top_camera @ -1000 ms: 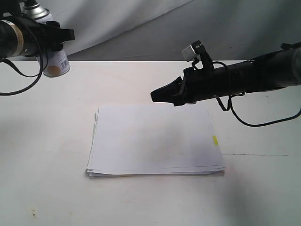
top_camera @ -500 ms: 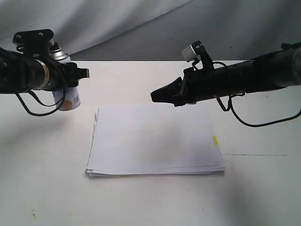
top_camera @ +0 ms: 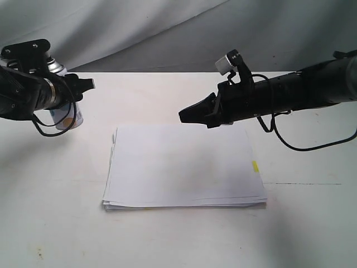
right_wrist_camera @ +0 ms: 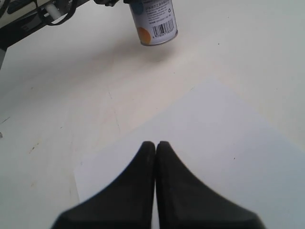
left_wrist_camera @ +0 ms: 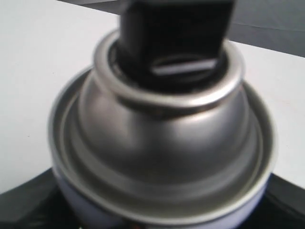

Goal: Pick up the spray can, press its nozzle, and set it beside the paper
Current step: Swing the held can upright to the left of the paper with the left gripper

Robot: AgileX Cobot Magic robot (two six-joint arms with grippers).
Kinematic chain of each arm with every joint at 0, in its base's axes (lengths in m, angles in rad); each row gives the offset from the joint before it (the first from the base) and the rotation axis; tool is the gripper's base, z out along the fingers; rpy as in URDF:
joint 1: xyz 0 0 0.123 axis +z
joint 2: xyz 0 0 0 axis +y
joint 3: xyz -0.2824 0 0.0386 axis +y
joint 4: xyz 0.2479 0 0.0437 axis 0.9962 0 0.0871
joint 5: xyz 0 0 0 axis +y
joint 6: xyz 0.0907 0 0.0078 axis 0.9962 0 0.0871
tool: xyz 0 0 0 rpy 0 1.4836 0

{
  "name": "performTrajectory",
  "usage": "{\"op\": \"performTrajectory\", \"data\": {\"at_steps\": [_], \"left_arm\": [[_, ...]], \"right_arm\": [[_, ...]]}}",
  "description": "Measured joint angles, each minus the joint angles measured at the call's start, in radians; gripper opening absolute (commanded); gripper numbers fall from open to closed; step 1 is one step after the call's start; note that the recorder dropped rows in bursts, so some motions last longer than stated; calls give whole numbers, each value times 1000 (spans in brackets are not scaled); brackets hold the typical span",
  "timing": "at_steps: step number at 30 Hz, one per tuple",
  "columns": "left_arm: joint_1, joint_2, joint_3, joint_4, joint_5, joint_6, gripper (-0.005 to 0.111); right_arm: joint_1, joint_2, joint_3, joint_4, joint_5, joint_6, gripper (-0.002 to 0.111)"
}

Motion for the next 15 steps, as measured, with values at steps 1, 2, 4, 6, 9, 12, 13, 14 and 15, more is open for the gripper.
{"op": "performTrajectory", "data": {"at_steps": [1, 2, 4, 6, 9, 12, 13, 14, 15], "left_arm": [[0, 2, 0, 0, 0, 0, 0], [0, 2, 0, 0, 0, 0, 0], [0, 2, 0, 0, 0, 0, 0], [0, 4, 0, 0, 0, 0, 0], [0, 6, 0, 0, -10, 0, 0], [0, -14, 0, 0, -32, 0, 0], [0, -39, 0, 0, -32, 0, 0], [0, -53, 0, 0, -32, 0, 0], [0, -79, -2, -35, -32, 48, 0]], "right_arm": [[0, 0, 0, 0, 0, 0, 0], [0, 0, 0, 0, 0, 0, 0], [0, 0, 0, 0, 0, 0, 0], [0, 0, 0, 0, 0, 0, 0], [0, 0, 0, 0, 0, 0, 0], [0, 0, 0, 0, 0, 0, 0], [0, 0, 0, 0, 0, 0, 0], [0, 0, 0, 0, 0, 0, 0], [0, 0, 0, 0, 0, 0, 0]]}}
